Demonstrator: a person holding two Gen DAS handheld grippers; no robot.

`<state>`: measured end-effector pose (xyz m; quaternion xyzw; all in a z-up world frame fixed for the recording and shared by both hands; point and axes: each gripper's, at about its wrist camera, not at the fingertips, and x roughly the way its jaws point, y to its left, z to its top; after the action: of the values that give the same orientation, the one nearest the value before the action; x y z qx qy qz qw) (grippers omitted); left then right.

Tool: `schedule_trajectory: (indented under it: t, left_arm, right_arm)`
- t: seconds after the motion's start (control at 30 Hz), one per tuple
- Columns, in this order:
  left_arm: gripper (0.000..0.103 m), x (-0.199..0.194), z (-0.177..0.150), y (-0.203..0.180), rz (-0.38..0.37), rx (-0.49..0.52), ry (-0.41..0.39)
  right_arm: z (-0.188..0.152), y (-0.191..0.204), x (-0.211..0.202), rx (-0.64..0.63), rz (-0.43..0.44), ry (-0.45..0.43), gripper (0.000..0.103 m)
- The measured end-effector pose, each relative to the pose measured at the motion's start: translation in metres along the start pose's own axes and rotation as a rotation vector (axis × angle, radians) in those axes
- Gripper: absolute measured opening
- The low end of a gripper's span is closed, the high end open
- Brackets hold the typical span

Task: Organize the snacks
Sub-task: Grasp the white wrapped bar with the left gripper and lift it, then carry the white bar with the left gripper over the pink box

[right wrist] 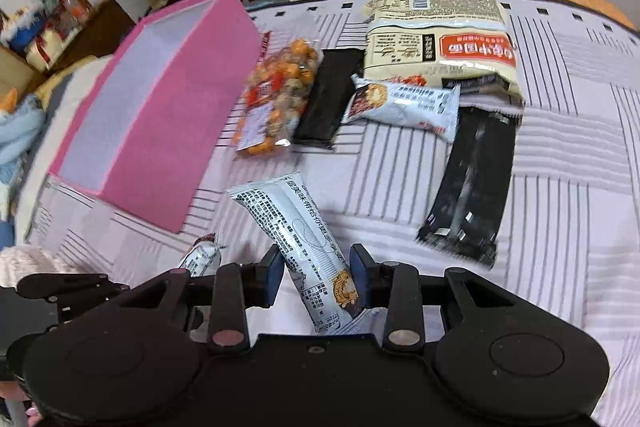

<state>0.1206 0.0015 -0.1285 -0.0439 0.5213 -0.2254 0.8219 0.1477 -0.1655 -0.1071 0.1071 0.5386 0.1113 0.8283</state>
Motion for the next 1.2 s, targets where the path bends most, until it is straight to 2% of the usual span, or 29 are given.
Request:
schedule_trajectory:
  t: [0.07,0.17,0.33,0.5,0.7,0.83,0.93,1.1,1.2]
  left_arm:
    - [0.027,-0.009,-0.006,0.002,0.008,0.009,-0.025]
    - [0.027,-0.015,-0.017,0.01,0.011,-0.032,-0.024]
    - [0.027,-0.04,-0.027,0.017,0.026,-0.047,-0.056]
    - [0.027,-0.084,-0.02,0.026,0.043,-0.044,-0.121]
    - [0.027,-0.137,0.004,0.047,0.082,-0.04,-0.239]
    - [0.027,-0.156,0.027,0.071,0.15,-0.062,-0.307]
    - [0.027,-0.156,0.051,0.096,0.198,-0.105,-0.339]
    - [0.027,-0.126,0.09,0.143,0.28,-0.162,-0.324]
    - [0.027,-0.1,0.102,0.166,0.348,-0.154,-0.297]
  right_arm:
    - [-0.014,0.004,-0.003,0.036,0.015,-0.015,0.041]
    - [-0.031,0.013,-0.008,0.058,0.029,-0.032,0.041]
    - [-0.043,0.043,-0.023,0.002,0.038,-0.063,0.041]
    - [-0.029,0.081,-0.041,-0.083,0.071,-0.095,0.041]
    - [0.015,0.137,-0.046,-0.178,0.163,-0.128,0.041]
    - [0.05,0.163,-0.022,-0.161,0.183,-0.13,0.041]
    - [0.077,0.177,0.008,-0.123,0.188,-0.11,0.041]
    - [0.116,0.187,0.068,-0.029,0.159,-0.068,0.041]
    - [0.131,0.19,0.101,0.011,0.137,-0.043,0.041]
